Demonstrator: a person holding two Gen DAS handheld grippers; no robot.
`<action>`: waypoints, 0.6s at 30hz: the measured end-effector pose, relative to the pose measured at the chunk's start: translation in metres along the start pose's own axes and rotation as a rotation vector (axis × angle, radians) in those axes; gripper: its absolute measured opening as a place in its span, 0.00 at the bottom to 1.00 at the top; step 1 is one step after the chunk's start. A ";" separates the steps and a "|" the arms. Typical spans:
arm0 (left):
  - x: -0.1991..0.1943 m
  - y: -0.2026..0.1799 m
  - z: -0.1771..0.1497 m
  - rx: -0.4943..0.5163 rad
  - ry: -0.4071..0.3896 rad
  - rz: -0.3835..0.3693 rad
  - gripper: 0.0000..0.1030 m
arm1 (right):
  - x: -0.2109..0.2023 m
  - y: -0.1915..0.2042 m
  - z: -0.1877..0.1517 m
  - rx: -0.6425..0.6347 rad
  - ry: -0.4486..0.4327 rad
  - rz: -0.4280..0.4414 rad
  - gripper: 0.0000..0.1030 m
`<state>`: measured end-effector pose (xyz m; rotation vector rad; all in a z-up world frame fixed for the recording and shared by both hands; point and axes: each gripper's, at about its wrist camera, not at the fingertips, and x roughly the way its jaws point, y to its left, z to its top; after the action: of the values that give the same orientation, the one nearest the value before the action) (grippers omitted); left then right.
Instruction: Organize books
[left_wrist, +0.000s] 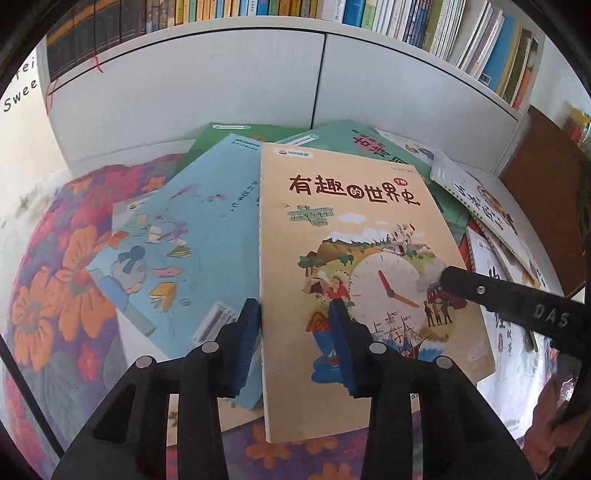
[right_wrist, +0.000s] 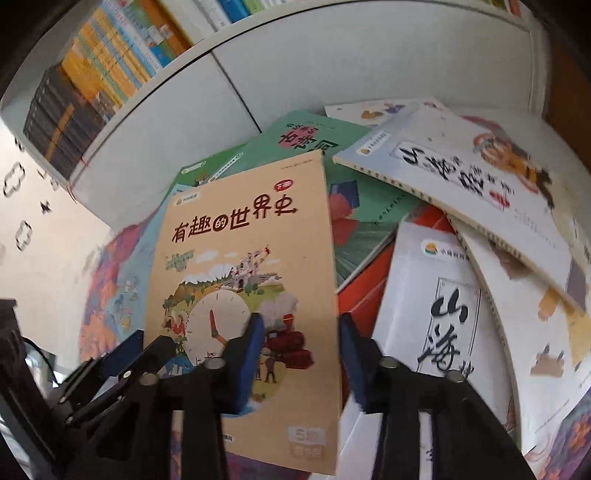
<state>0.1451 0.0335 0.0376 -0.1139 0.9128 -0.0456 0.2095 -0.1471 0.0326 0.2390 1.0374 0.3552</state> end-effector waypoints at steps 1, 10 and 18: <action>-0.001 0.001 -0.001 0.004 -0.002 0.003 0.34 | -0.003 -0.003 -0.005 0.011 0.004 0.023 0.35; -0.031 0.019 -0.008 0.021 -0.019 -0.006 0.34 | -0.019 0.029 -0.023 -0.058 0.011 0.030 0.35; -0.007 0.049 -0.027 -0.013 0.059 -0.102 0.34 | -0.003 0.002 -0.038 0.003 0.123 0.175 0.34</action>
<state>0.1193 0.0802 0.0209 -0.1721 0.9653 -0.1386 0.1746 -0.1453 0.0169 0.3143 1.1412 0.5316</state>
